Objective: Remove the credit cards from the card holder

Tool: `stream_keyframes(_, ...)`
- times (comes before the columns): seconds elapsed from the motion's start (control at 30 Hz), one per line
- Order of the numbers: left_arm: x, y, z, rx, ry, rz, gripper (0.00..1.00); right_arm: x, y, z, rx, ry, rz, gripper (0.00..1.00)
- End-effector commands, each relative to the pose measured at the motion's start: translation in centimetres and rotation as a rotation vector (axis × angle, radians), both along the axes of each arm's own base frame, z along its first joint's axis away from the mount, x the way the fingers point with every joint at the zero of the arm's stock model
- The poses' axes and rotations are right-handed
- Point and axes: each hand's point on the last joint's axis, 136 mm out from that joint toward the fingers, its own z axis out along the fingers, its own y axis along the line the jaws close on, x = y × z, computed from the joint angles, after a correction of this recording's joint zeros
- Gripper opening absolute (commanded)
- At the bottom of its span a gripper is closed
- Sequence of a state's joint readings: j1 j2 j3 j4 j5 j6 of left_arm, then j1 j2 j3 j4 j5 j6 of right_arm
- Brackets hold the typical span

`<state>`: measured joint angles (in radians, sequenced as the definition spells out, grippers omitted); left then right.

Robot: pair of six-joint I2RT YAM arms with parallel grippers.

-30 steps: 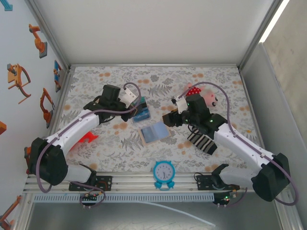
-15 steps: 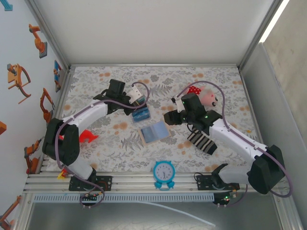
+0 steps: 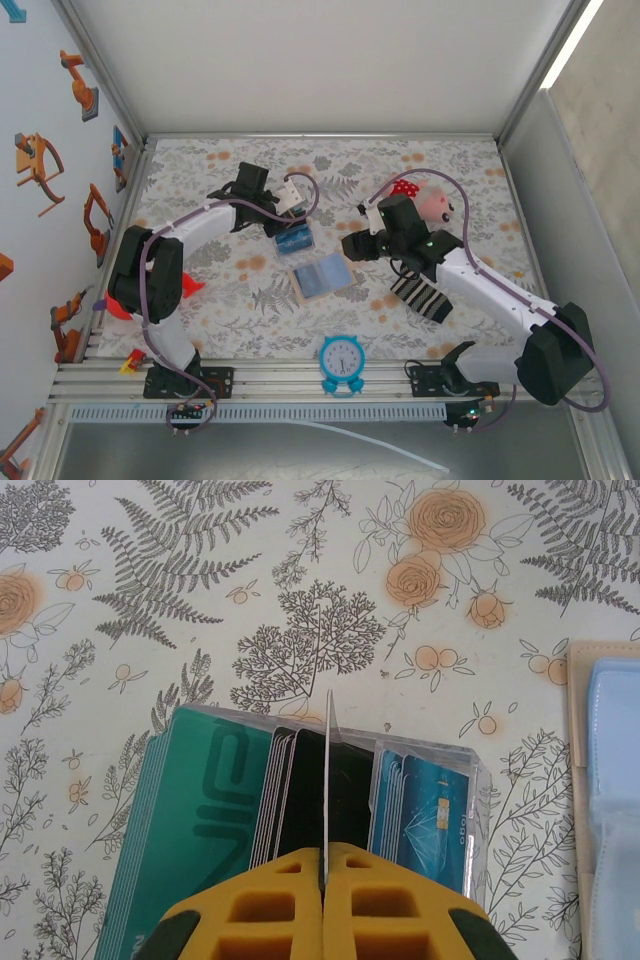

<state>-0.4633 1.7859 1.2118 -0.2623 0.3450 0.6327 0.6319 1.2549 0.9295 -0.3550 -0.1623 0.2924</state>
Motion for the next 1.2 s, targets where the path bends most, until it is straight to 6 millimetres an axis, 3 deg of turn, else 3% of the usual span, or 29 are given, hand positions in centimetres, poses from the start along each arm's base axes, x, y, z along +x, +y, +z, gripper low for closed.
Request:
stream_keyframes(0.0, 0.6, 0.0, 0.6, -0.005, -0.017, -0.026, 0.00, 0.0, 0.0, 0.4, -0.001, 0.000, -0.015, 0.61)
stream_keyframes(0.37, 0.9, 0.5, -0.6, 0.026, -0.002, -0.002, 0.05, 0.0, 0.3, 0.3, 0.006, 0.010, -0.004, 0.61)
stream_keyframes(0.43, 1.0, 0.6, -0.7, 0.031, -0.001, 0.002, 0.18, 0.0, 0.4, 0.4, 0.009, 0.009, -0.002, 0.61)
stream_keyframes(0.5, 1.0, 0.5, -0.6, 0.031, 0.000, 0.001, 0.21, 0.0, 0.5, 0.3, 0.011, 0.011, 0.001, 0.61)
stream_keyframes(0.83, 1.9, 0.8, 0.3, 0.040, -0.044, 0.035, 0.24, 0.1, 1.0, 0.3, 0.020, 0.022, 0.014, 0.61)
stream_keyframes(1.17, 2.4, 1.6, -0.2, 0.088, -0.071, 0.053, 0.26, 0.0, 1.2, 0.1, 0.022, 0.029, 0.023, 0.61)
